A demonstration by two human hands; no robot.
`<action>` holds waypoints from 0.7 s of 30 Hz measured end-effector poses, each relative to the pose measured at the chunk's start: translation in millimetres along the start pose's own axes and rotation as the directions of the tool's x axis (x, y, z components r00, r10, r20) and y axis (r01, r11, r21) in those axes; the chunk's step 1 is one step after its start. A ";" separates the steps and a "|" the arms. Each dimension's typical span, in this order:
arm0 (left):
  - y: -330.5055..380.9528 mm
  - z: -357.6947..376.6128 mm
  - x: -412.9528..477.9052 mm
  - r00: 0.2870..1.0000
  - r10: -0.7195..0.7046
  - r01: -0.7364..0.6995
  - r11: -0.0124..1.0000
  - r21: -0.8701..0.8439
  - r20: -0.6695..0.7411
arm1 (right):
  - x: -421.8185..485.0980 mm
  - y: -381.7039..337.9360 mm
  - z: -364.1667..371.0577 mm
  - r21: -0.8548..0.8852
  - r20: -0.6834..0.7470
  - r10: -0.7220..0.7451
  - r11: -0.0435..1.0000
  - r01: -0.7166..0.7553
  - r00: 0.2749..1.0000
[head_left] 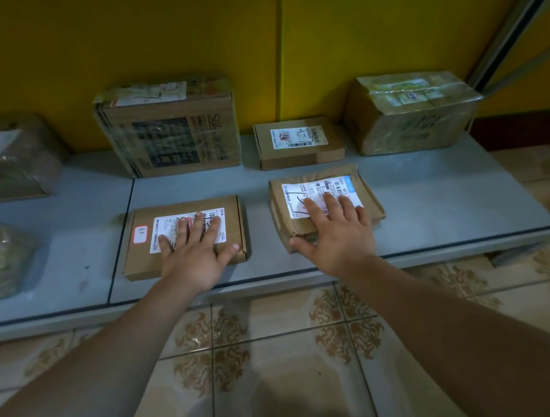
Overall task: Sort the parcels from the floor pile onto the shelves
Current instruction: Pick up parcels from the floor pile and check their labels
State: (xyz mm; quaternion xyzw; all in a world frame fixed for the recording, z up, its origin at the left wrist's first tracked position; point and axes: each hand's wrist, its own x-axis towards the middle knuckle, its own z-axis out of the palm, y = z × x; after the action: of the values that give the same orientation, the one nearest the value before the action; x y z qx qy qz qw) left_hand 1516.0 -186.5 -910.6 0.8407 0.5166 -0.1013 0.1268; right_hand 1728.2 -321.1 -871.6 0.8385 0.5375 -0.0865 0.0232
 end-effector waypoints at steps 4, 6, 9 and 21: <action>-0.1 -0.5 -0.6 1.000 -0.005 0.005 1.000 -0.006 -0.003 | 7.3 -18.0 2.1 0.033 -0.048 0.078 0.997 -0.076 0.996; -0.3 -0.5 -0.6 1.000 -0.006 0.006 1.000 -0.013 -0.006 | 7.8 -18.9 5.8 0.044 -0.057 0.081 0.996 -0.079 0.995; 0.0 -1.8 2.1 1.000 -0.004 0.004 0.999 -0.042 0.000 | 7.3 -16.3 7.0 0.037 -0.043 0.078 0.996 -0.077 0.996; 20.9 -166.0 -128.1 0.975 0.128 -0.068 0.950 -0.305 0.182 | -79.3 -16.9 -178.9 0.028 0.256 0.074 0.996 -0.084 0.964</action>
State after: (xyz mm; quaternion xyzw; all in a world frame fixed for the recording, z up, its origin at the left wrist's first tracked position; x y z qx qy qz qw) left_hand 1484.2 -250.7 -712.5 0.8223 0.4681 -0.1001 0.3077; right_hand 1702.1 -361.6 -681.2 0.8416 0.4944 -0.2028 0.0790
